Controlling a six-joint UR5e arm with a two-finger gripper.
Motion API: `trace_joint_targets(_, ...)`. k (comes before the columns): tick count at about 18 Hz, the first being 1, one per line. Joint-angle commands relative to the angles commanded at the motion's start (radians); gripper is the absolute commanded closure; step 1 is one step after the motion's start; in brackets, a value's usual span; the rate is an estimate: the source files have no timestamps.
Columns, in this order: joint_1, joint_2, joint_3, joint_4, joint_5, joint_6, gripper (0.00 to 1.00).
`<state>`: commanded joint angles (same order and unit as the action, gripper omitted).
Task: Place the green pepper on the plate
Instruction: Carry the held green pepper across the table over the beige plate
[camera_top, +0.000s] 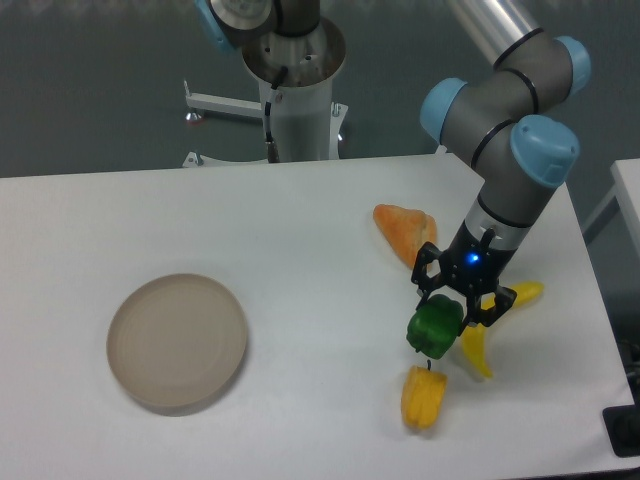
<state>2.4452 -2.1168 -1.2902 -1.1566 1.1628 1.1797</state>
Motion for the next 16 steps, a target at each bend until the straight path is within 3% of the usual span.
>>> trace_joint_targets(5, -0.025, -0.021, 0.021, -0.002, 0.006, -0.012, 0.64)
trace_joint_targets(7, -0.055, -0.012, 0.026, -0.003, 0.015, -0.087, 0.64)
trace_joint_targets(16, -0.305, 0.176, -0.067, -0.014, 0.242, -0.526, 0.63)
